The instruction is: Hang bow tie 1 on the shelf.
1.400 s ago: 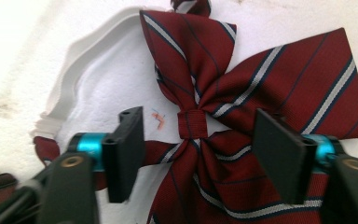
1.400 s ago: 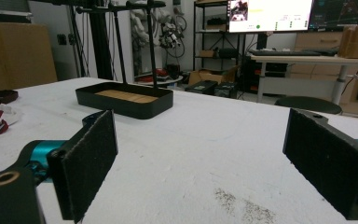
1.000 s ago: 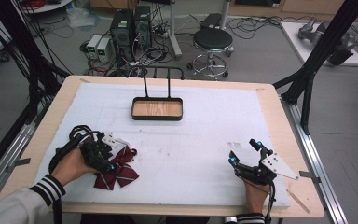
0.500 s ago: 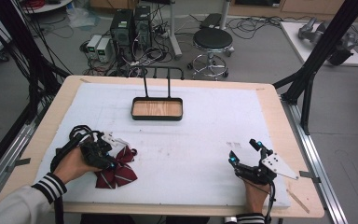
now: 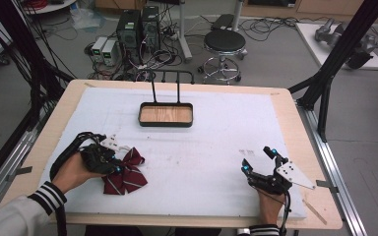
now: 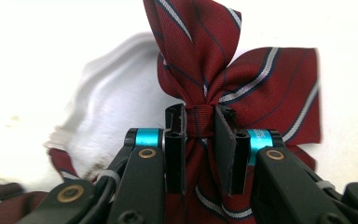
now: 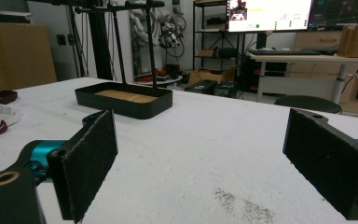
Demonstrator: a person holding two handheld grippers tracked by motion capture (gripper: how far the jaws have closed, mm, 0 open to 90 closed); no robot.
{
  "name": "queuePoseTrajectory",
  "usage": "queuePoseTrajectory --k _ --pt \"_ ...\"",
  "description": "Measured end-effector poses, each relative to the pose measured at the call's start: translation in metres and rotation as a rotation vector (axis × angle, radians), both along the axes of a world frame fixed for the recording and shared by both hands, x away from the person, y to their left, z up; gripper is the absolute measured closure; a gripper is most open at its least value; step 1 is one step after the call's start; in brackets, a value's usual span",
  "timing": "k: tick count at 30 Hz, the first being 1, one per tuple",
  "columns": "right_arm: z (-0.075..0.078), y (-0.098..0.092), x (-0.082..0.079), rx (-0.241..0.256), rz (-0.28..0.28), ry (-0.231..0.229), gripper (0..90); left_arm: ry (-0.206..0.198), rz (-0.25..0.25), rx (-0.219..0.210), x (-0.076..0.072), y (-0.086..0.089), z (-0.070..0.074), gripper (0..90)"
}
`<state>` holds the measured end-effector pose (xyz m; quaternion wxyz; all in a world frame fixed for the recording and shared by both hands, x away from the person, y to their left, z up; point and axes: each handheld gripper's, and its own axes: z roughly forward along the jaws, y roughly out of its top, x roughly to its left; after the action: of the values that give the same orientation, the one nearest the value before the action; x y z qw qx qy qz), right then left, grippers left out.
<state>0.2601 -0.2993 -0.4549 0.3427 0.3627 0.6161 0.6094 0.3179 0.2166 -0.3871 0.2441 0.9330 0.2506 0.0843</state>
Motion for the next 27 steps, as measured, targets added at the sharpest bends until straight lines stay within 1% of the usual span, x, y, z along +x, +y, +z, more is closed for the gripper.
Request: queuePoseTrajectory --k 7,11,14,18,19,21,26,27 --pt "0.0 0.0 0.0 0.004 -0.001 0.004 9.1 -0.064 0.004 -0.038 0.003 0.002 0.02 74.8" --pt "0.0 0.0 0.0 0.002 -0.001 0.004 9.2 -0.098 0.006 -0.084 0.006 0.003 0.031 74.8" --pt "0.0 0.0 0.0 0.002 0.001 0.001 9.1 -0.125 0.009 -0.109 0.008 0.003 0.038 74.8" --pt "0.0 0.0 0.0 0.001 0.001 0.0 9.1 -0.157 0.023 -0.16 0.012 0.005 0.05 74.8" --pt "0.0 0.0 0.0 0.003 0.0 0.003 9.1 -0.167 0.026 -0.168 0.013 0.006 0.053 74.8" --pt "0.0 0.0 0.0 0.002 -0.002 0.004 9.1 -0.184 0.028 -0.179 0.017 0.006 0.06 74.8" --pt "0.0 0.0 0.0 0.003 -0.001 0.003 9.1 -0.213 0.039 -0.228 0.028 0.008 0.079 74.8" --pt "0.0 0.0 0.0 0.0 0.001 0.0 9.1 -0.218 0.043 -0.243 0.031 0.008 0.082 74.8"
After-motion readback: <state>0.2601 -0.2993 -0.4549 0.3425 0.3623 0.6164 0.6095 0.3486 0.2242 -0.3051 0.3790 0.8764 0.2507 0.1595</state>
